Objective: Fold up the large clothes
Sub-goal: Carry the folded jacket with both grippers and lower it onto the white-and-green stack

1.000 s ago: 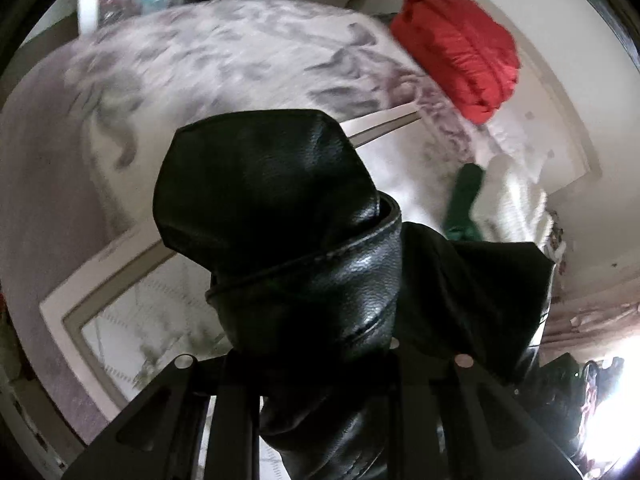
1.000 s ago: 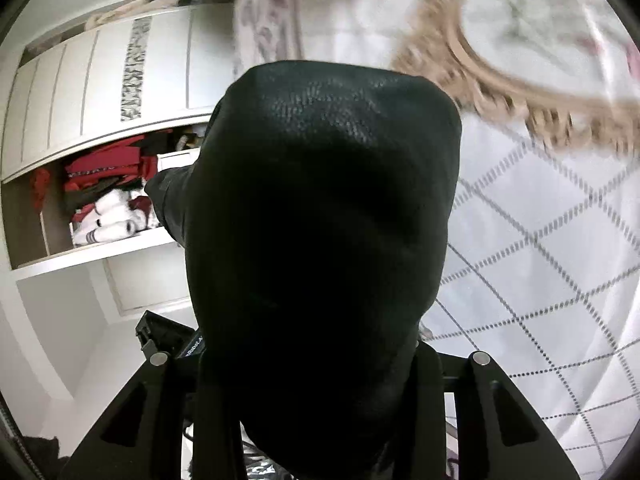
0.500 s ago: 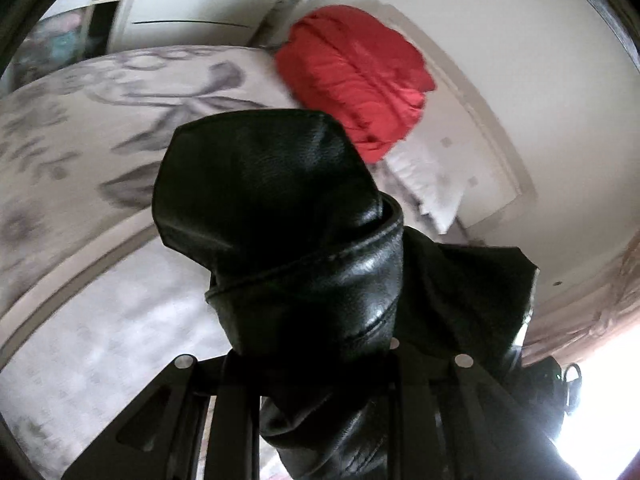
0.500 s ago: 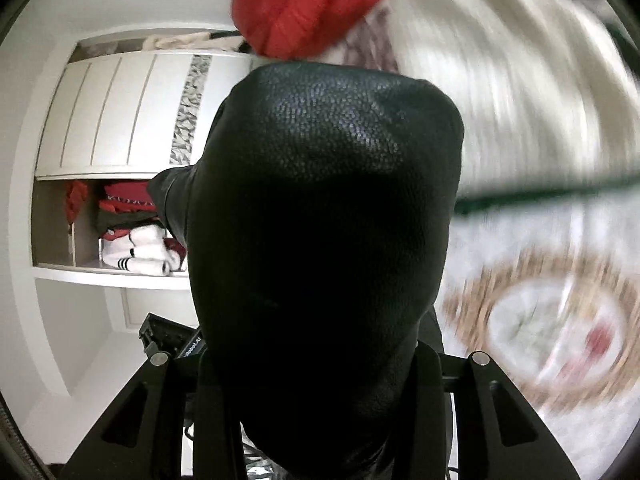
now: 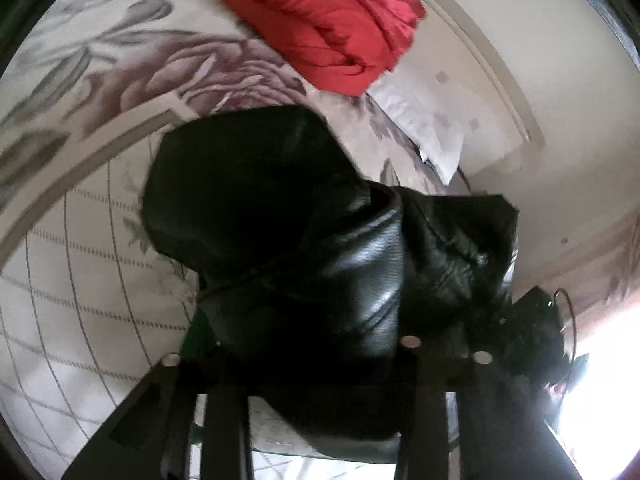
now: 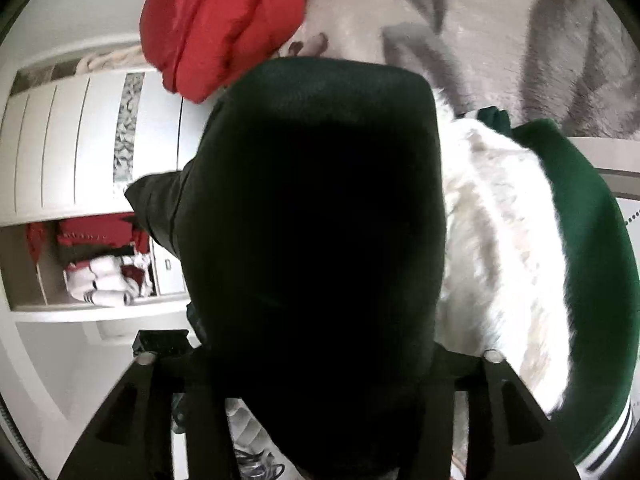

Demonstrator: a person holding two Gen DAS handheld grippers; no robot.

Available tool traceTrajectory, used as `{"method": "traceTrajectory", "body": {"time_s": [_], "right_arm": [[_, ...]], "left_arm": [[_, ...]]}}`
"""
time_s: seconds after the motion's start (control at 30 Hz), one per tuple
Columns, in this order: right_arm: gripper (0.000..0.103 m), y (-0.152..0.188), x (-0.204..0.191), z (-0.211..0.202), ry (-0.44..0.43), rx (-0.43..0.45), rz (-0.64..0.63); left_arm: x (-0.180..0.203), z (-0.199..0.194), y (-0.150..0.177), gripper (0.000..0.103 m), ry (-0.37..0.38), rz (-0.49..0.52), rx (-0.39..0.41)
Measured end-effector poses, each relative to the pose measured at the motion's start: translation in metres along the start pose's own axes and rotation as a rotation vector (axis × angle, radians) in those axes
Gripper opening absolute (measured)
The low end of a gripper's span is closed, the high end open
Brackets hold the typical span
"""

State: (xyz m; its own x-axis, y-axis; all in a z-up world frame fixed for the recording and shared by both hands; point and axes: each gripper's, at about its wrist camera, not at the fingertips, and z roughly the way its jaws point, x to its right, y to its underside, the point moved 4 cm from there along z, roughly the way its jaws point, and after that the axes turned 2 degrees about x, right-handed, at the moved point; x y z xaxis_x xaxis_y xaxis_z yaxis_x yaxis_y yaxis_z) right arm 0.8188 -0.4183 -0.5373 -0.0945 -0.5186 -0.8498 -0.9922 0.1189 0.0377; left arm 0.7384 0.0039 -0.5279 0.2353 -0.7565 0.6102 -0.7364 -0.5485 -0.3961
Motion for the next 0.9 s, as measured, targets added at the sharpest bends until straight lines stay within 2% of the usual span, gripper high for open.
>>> {"method": "traceTrajectory", "body": {"time_s": [0.03,0.07,0.13,0.17,0.2,0.27,0.3,0.4,0.43,0.47,0.53,0.7,0.9], "right_arm": [[0.065,0.0,-0.001,-0.001,0.022,0.0,-0.005],[0.073,0.004,0.0,-0.001,0.061,0.005,-0.01],[0.078,0.013,-0.001,-0.003,0.134,0.028,-0.01],[0.084,0.017,-0.007,-0.007,0.183,0.047,-0.018],[0.093,0.027,-0.009,-0.01,0.247,0.078,-0.027],[0.096,0.04,-0.03,-0.021,0.403,0.156,-0.096],[0.096,0.046,-0.036,-0.026,0.453,0.191,-0.116],[0.099,0.074,-0.057,-0.046,0.701,0.309,-0.209],[0.1,0.086,-0.064,-0.049,0.787,0.334,-0.238],[0.101,0.098,-0.071,-0.051,0.87,0.364,-0.276],[0.101,0.123,-0.076,-0.053,0.982,0.395,-0.31],[0.101,0.189,-0.08,-0.057,1.049,0.423,-0.262],[0.101,0.242,-0.087,-0.066,1.121,0.473,-0.238]], "left_arm": [[0.002,-0.002,-0.001,0.034,-0.013,0.023,-0.012],[0.006,-0.007,0.003,0.036,-0.026,0.046,-0.015],[0.019,-0.009,0.004,0.037,-0.067,0.103,-0.018],[0.025,-0.012,0.005,0.045,-0.095,0.139,-0.013],[0.031,-0.015,0.007,0.065,-0.113,0.182,-0.013],[0.039,-0.018,0.011,0.082,-0.128,0.229,-0.015],[0.043,-0.021,0.014,0.084,-0.145,0.252,-0.007],[0.055,-0.03,0.018,0.087,-0.193,0.314,0.023],[0.059,-0.034,0.021,0.091,-0.206,0.333,0.029],[0.062,-0.038,0.024,0.1,-0.226,0.355,0.038],[0.063,-0.044,0.027,0.101,-0.241,0.366,0.041],[0.067,-0.07,0.033,0.102,-0.311,0.423,0.056],[0.078,-0.119,0.041,0.103,-0.407,0.552,0.072]]}}
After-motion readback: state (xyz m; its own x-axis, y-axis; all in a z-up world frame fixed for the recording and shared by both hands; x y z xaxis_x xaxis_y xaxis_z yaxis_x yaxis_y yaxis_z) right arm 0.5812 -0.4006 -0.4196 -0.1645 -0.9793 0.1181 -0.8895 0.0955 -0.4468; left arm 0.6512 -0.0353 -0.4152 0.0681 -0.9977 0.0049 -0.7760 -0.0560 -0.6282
